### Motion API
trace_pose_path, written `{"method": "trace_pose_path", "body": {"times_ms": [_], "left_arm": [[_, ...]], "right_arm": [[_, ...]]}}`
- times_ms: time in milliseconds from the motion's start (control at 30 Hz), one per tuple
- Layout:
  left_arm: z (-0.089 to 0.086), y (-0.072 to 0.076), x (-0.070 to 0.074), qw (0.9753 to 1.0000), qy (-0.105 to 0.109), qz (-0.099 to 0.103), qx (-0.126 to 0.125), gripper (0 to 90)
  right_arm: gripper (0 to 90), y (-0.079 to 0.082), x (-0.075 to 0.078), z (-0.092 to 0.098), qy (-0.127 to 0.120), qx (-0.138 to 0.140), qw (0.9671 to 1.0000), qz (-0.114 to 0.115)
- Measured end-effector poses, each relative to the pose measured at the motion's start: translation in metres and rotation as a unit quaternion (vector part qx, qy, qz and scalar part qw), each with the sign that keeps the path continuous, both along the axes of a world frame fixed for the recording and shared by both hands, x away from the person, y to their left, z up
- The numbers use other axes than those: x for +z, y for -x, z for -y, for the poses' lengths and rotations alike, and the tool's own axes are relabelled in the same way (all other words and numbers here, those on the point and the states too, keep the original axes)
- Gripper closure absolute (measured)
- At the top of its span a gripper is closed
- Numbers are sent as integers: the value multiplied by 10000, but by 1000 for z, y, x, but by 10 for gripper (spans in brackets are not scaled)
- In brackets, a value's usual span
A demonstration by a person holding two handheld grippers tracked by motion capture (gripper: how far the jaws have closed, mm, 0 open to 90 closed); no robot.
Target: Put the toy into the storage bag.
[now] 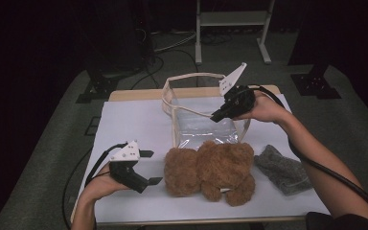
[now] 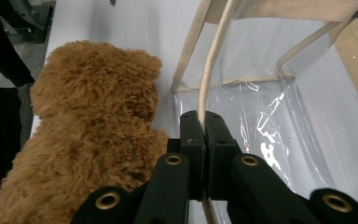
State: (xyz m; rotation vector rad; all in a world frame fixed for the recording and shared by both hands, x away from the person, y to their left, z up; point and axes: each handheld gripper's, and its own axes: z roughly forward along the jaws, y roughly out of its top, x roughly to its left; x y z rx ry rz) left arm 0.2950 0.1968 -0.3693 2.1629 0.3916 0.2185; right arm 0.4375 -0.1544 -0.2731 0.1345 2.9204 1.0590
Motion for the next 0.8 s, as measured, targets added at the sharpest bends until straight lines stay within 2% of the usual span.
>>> {"method": "trace_pose_path", "body": {"times_ms": [267, 433, 533, 633, 700, 767, 800], "left_arm": [[1, 2, 3, 10000, 41, 36, -46, 82], [-1, 3, 5, 10000, 57, 63, 2, 82], [-3, 2, 5, 10000, 65, 40, 28, 82], [-4, 2, 4, 10000, 74, 30, 46, 82], [-4, 2, 4, 10000, 35, 32, 39, 82], [-4, 3, 3, 10000, 33, 28, 47, 82], [-4, 3, 3, 10000, 13, 21, 52, 82]], "right_arm": [[872, 10, 1, 0, -22, 105, 9999, -25], [869, 8, 0, 0, -17, -3, 9999, -106], [856, 6, 0, 1, -29, -68, 9999, -79], [754, 3, 2, 1, -39, -208, 9997, -85], [720, 3, 3, 2, -54, -257, 9996, -98], [634, 3, 5, 3, -120, -356, 9993, -12], [622, 3, 6, 3, -151, -391, 9991, -52]]}}
